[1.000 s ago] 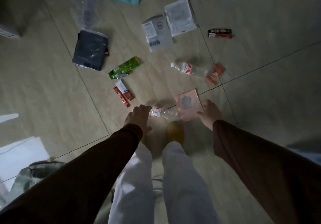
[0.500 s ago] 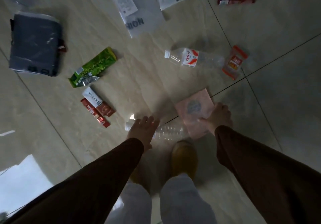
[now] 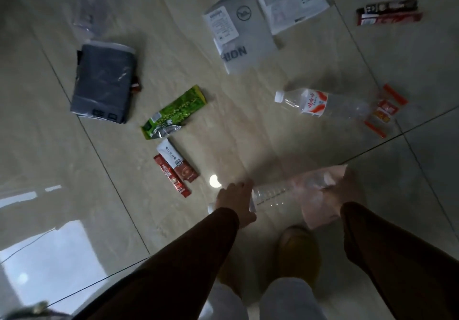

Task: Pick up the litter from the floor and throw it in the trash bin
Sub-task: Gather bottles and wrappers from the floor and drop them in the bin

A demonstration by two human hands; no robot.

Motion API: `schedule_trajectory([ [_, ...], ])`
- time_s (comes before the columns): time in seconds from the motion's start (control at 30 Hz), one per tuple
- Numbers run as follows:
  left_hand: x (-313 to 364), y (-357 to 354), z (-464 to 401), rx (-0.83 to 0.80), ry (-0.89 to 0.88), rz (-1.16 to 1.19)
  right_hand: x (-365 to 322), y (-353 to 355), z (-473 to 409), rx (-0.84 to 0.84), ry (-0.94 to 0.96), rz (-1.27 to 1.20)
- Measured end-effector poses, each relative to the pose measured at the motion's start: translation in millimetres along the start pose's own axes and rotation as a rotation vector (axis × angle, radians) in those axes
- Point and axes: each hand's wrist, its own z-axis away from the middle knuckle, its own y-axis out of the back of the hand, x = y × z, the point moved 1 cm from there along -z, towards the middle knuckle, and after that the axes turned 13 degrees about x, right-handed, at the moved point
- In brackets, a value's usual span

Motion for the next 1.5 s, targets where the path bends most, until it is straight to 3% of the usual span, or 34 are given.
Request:
schedule_trajectory([
  [0.17, -30, 36, 18, 0.075, 0.097, 0.143, -18, 18, 26, 0.004, 0.167, 0.288],
  [0.3, -65, 85, 35, 0.13, 0.229, 0.241, -49, 59, 72, 0.192, 0.463, 0.436],
  [0.43, -93, 138, 28, 0.252, 0.277, 0.159, -75, 105, 84, 0.302, 0.768, 0.473],
  [0.57, -117, 173, -6, 0.284, 0.301, -0.004, -111, 136, 48, 0.424, 0.806, 0.485],
  [0.73, -142, 177, -65, 0.253, 0.265, -0.087, -151, 117, -15, 0.339, 0.795, 0.409],
  [0.97, -154, 157, -132, 0.139, 0.272, -0.248, -151, 79, -60, 0.269, 0.713, 0.358],
  [1.13, -119, 178, -130, 0.233, 0.103, -0.39, -137, 91, -43, 0.144, 0.353, -0.046],
  [1.33, -29, 223, -116, 0.291, -0.102, -0.211, -95, 131, -30, 0.084, -0.039, -0.495],
  [1.5, 39, 234, -151, 0.307, -0.181, -0.018, -69, 145, -67, 0.118, -0.17, -0.522],
])
